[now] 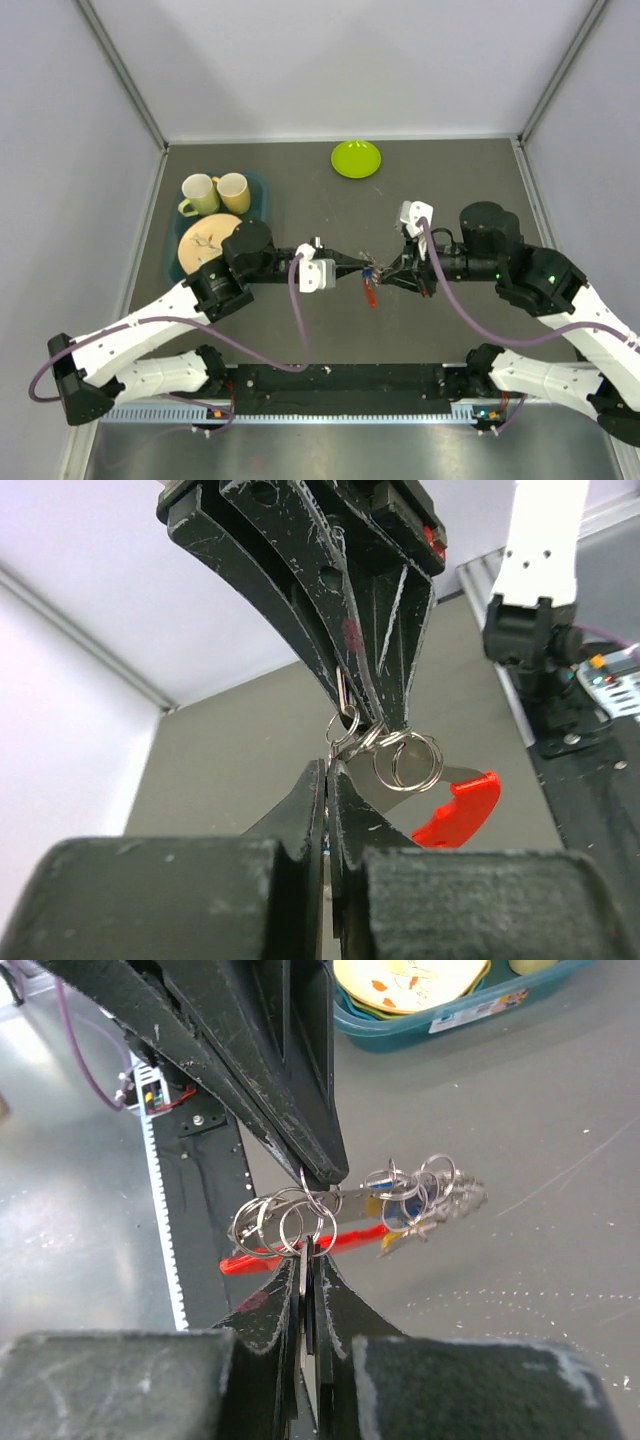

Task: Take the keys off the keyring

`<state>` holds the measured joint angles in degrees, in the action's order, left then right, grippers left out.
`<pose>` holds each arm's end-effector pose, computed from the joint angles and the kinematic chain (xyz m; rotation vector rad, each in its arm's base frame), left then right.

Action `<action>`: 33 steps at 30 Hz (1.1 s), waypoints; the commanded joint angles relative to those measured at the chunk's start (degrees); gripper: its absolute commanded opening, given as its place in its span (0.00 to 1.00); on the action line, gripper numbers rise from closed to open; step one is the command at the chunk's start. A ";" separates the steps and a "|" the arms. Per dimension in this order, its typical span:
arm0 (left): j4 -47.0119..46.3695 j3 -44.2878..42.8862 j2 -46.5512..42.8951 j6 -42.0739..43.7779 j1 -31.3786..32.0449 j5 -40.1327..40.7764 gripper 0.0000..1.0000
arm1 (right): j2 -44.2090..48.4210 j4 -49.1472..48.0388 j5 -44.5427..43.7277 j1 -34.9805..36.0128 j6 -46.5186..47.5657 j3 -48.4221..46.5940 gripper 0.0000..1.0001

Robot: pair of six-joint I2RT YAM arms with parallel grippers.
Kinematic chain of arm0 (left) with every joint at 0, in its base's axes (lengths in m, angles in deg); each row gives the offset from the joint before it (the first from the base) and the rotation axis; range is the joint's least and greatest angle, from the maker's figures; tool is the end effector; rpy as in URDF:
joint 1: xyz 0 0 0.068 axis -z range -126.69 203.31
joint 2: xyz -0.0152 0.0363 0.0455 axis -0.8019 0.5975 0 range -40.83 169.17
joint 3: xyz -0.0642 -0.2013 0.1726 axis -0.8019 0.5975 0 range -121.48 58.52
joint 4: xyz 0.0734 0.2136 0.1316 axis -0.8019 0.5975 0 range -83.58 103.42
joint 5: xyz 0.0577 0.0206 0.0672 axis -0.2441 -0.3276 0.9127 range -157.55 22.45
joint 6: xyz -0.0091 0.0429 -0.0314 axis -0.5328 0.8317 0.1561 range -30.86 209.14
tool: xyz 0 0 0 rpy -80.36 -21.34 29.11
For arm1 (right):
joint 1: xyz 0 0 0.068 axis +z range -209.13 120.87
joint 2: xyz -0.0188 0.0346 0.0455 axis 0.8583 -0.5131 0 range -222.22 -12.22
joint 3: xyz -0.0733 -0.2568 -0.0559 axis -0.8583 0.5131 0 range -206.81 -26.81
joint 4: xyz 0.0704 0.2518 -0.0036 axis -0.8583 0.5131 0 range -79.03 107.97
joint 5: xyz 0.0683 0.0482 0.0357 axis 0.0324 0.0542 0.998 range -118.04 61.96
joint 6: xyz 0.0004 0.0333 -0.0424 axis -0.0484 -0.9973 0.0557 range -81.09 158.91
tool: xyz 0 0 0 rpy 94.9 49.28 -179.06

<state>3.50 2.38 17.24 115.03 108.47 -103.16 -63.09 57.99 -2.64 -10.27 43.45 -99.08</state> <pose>0.1144 -0.2008 0.3911 1.3878 0.8464 -0.8776 0.0908 0.1270 0.4177 -1.1969 1.7238 0.9271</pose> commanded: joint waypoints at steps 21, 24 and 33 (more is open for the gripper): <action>-0.77 -1.25 -2.79 14.29 9.62 22.43 0.00 | 5.52 -12.57 -4.84 0.01 7.77 7.23 0.00; -2.52 -3.01 -1.73 7.00 7.08 17.09 0.00 | 6.22 -14.41 -4.49 0.01 7.59 7.93 0.00; -15.88 -3.18 1.08 -22.34 -5.40 -4.62 0.00 | 8.51 -16.61 -6.33 0.09 8.65 9.43 0.00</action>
<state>-0.50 1.62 17.67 108.30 107.29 -98.77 -57.04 43.04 -8.30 -10.27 50.92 -90.08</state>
